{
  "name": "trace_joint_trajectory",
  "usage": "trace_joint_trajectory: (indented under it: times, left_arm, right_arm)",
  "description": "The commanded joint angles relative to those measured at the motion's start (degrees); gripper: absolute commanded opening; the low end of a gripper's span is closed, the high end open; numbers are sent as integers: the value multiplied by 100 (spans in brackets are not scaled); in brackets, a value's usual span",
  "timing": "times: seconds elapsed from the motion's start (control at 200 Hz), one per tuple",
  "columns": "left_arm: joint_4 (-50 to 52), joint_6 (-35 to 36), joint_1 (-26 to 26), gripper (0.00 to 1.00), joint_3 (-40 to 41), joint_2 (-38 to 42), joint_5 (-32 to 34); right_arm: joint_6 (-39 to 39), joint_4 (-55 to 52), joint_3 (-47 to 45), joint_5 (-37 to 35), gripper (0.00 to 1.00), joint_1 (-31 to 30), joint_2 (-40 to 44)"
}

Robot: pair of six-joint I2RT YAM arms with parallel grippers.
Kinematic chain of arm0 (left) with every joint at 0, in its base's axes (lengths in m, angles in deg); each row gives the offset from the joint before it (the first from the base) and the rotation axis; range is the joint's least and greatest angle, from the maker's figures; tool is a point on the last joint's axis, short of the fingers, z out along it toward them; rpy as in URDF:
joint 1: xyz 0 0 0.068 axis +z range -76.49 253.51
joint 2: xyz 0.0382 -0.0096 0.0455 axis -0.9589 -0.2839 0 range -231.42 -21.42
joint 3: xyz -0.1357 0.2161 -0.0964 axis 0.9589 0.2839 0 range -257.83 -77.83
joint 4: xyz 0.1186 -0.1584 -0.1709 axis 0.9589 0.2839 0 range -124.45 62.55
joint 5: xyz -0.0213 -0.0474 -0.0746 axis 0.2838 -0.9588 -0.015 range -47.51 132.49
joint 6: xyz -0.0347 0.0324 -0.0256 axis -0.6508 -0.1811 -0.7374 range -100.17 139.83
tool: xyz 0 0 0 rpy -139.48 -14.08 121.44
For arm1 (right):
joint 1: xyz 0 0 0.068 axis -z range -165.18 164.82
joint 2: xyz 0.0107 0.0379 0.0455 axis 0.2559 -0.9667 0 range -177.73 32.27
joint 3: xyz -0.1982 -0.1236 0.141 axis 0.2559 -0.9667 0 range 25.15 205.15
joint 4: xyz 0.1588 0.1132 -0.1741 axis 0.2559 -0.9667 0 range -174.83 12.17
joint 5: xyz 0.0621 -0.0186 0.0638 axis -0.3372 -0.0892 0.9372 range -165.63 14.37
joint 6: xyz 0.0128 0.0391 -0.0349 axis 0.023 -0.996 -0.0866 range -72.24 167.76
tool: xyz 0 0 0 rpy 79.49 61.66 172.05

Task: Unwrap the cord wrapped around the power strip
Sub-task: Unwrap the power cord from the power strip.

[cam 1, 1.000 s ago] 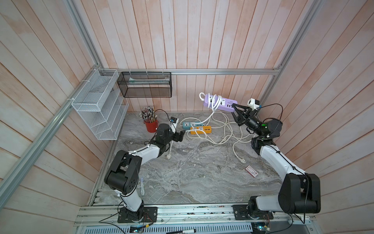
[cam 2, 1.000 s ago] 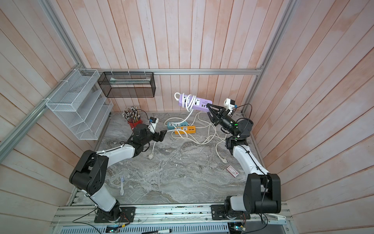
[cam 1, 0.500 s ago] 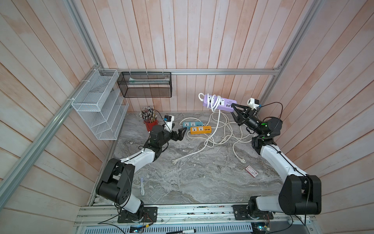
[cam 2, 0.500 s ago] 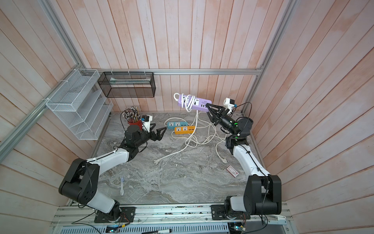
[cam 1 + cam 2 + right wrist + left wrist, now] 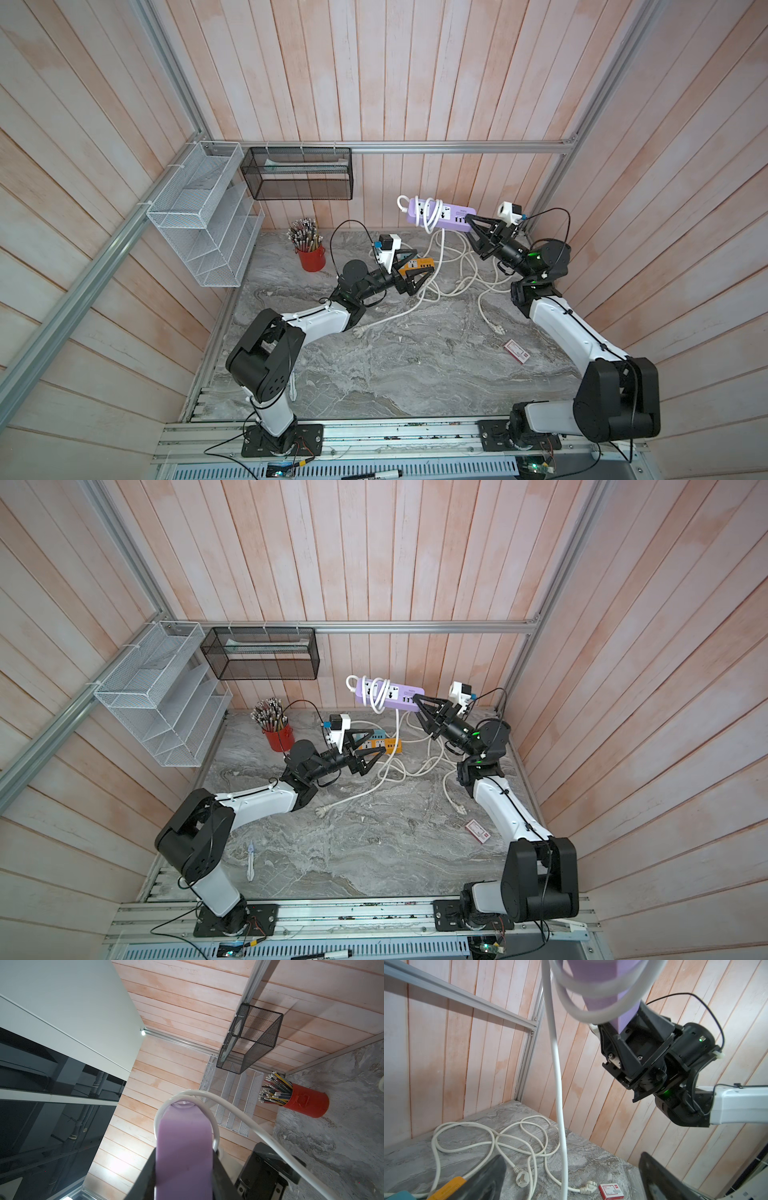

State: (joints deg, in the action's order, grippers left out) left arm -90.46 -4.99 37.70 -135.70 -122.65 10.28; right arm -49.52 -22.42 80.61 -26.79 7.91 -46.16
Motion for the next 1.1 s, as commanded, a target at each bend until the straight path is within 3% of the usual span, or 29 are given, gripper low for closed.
trace_joint_trajectory:
  times: [0.0,0.305,0.43,0.485,0.545,0.58,0.65,0.71,0.885,1.09]
  left_arm:
    - [-243,32,-199,100,-265,-268,339]
    - [-307,109,-341,99,-779,-860,656]
    - [-273,175,-325,91,-848,-932,824]
    - [-267,207,-314,80,-849,-934,871]
    - [-252,203,-287,38,-857,-942,874]
    - [-228,197,-270,24,-871,-941,868]
    - [-155,198,-227,7,-900,-947,821]
    - [-135,218,-200,0,-891,-951,812]
    - [-121,298,-49,0,-734,-814,1092]
    - [-93,258,593,0,-519,-681,1065]
  right_arm:
    - [35,312,329,-181,23,-86,65]
    - [51,233,415,-204,23,-216,100]
    - [33,250,422,-213,23,-281,100]
    - [16,259,437,-217,23,-309,100]
    - [13,250,450,-217,23,-325,117]
    - [15,242,439,-214,23,-329,131]
    - [8,233,436,-217,23,-328,149]
    - [7,230,439,-221,23,-334,162]
    - [7,197,407,-191,23,-335,214]
    - [16,57,307,-34,23,-328,375]
